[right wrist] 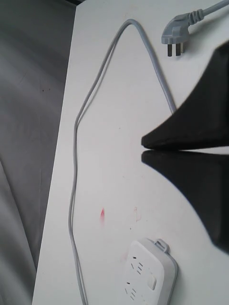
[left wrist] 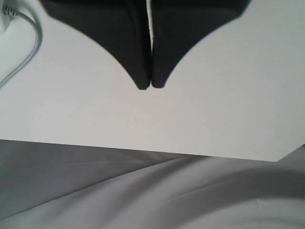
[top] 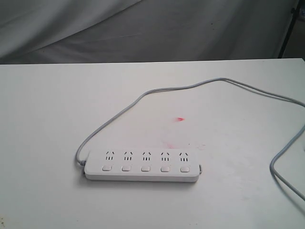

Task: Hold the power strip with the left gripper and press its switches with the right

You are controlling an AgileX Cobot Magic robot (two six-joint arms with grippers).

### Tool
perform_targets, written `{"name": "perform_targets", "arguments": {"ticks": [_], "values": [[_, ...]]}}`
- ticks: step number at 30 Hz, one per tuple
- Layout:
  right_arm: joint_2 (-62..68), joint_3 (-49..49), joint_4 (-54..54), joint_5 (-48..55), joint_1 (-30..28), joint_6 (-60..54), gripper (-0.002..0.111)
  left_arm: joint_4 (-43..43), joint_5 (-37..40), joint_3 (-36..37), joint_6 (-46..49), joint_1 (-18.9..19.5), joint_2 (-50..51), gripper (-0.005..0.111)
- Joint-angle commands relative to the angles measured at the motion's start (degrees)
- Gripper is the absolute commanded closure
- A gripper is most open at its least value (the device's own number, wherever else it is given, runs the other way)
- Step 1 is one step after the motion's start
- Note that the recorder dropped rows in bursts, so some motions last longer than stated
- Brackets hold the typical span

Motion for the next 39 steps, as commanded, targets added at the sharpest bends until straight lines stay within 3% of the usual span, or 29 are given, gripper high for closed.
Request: {"name": "perform_targets", "arguments": {"ticks": [1, 18, 29, 39], "values": [[-0.4, 0.2, 0.2, -0.2, -0.1, 0.1, 0.108, -0.3, -0.4, -3.0, -0.2, 0.1, 6.3, 0.106], [-0.4, 0.2, 0.2, -0.2, -0.1, 0.1, 0.108, -2.2, -0.4, -20.4, -0.2, 0.1, 24.1, 0.106], [-0.4, 0.2, 0.2, -0.2, -0.1, 0.1, 0.108, -2.2, -0.4, -28.0, -0.2, 0.1, 33.8, 0.106], [-0.4, 0.2, 0.2, -0.2, -0.1, 0.1, 0.108, -2.2, -0.5, -43.6, -0.2, 0.1, 47.6, 0.106]]}}
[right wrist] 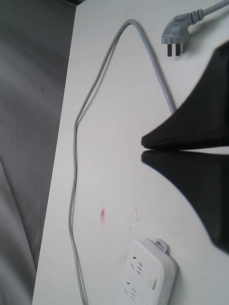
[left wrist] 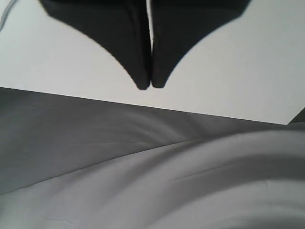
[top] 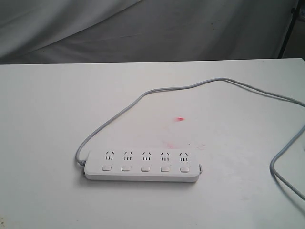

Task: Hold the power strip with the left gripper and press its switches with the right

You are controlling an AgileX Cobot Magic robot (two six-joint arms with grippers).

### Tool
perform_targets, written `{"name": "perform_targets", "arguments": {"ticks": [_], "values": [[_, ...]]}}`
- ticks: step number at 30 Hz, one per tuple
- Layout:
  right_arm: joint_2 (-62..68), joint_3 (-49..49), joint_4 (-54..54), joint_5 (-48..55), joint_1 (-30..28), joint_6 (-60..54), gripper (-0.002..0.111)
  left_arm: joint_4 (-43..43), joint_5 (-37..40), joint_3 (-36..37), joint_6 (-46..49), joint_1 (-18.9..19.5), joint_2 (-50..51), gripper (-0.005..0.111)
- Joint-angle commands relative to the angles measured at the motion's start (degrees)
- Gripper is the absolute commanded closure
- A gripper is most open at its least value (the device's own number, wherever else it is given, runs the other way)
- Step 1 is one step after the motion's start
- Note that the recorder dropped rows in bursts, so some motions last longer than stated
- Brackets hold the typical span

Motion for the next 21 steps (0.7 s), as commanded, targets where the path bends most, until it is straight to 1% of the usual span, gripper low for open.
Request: {"name": "perform_targets", "arguments": {"ticks": [1, 21], "values": [[-0.4, 0.2, 0.2, -0.2, -0.1, 0.1, 0.108, -0.5, -0.7, -3.5, -0.2, 0.1, 3.3, 0.106], [-0.4, 0.2, 0.2, -0.2, -0.1, 0.1, 0.108, -0.1, -0.8, -3.6, -0.2, 0.1, 3.3, 0.106]]}}
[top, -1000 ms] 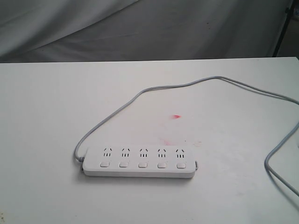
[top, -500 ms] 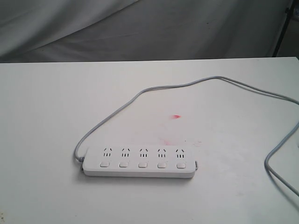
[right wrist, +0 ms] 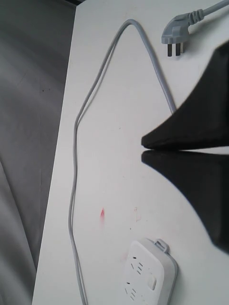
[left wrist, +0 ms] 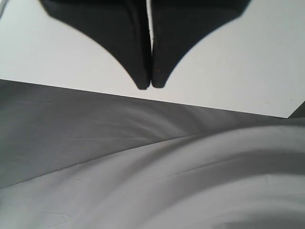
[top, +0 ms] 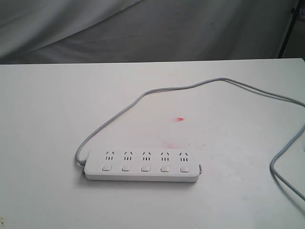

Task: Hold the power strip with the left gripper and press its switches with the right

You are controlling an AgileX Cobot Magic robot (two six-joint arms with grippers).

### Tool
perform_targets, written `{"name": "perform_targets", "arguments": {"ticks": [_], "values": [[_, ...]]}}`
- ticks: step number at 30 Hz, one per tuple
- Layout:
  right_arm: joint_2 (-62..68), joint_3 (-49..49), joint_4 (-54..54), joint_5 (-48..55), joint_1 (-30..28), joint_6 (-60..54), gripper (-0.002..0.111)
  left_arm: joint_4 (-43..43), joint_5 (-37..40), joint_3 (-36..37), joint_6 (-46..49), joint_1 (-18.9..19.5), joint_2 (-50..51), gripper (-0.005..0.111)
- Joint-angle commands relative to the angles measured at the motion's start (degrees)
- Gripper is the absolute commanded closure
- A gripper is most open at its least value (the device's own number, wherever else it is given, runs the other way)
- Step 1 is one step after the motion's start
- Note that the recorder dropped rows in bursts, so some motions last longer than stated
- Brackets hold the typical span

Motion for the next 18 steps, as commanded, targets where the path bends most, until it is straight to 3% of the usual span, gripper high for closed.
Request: {"name": "perform_targets", "arguments": {"ticks": [1, 18], "values": [[-0.4, 0.2, 0.2, -0.2, -0.1, 0.1, 0.108, -0.1, -0.3, -0.4, -0.2, 0.1, 0.1, 0.106], [-0.4, 0.2, 0.2, -0.2, -0.1, 0.1, 0.108, 0.0, -2.2, -0.4, 1.6, 0.1, 0.1, 0.106]]}}
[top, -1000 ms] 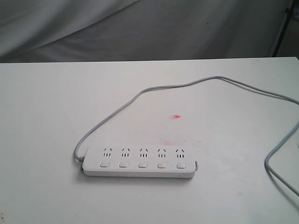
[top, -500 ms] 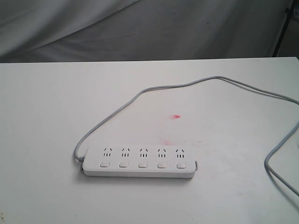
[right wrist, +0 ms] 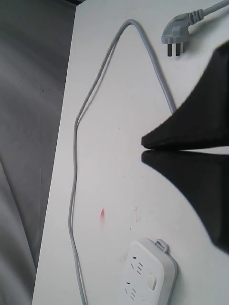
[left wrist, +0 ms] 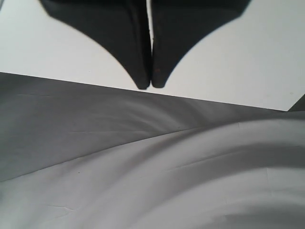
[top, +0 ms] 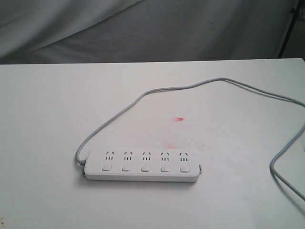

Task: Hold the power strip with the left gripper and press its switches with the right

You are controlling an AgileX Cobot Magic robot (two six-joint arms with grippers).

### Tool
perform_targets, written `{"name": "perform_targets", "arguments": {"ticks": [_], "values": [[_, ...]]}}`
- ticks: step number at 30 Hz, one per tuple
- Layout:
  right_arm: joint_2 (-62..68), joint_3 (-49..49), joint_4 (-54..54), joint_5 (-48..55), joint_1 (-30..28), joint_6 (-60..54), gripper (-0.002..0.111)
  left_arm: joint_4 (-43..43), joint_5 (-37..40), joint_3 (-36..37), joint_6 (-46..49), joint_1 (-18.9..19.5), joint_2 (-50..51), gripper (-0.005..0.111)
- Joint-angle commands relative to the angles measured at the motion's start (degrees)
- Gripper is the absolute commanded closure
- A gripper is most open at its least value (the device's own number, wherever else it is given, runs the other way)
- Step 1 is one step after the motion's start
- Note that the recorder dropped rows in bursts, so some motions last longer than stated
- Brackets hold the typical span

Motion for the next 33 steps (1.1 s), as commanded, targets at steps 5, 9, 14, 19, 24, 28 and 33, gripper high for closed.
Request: {"name": "perform_targets", "arguments": {"ticks": [5, 9, 14, 19, 24, 28, 33], "values": [[-0.4, 0.2, 0.2, -0.2, -0.1, 0.1, 0.108, 0.0, -2.1, -0.4, 4.4, 0.1, 0.1, 0.106], [-0.4, 0.2, 0.2, -0.2, -0.1, 0.1, 0.108, 0.0, -2.2, -0.4, 4.4, 0.1, 0.1, 0.106], [-0.4, 0.2, 0.2, -0.2, -0.1, 0.1, 0.108, 0.0, -2.3, -0.4, 4.4, 0.1, 0.1, 0.106], [-0.4, 0.2, 0.2, -0.2, -0.1, 0.1, 0.108, 0.0, -2.3, -0.4, 4.4, 0.1, 0.1, 0.106], [-0.4, 0.2, 0.2, -0.2, -0.1, 0.1, 0.108, 0.0, -2.0, -0.4, 4.4, 0.1, 0.1, 0.106], [-0.4, 0.2, 0.2, -0.2, -0.1, 0.1, 0.108, 0.0, -2.0, -0.4, 4.3, 0.1, 0.1, 0.106], [-0.4, 0.2, 0.2, -0.2, -0.1, 0.1, 0.108, 0.0, -1.7, -0.4, 4.3, 0.1, 0.1, 0.106]]}}
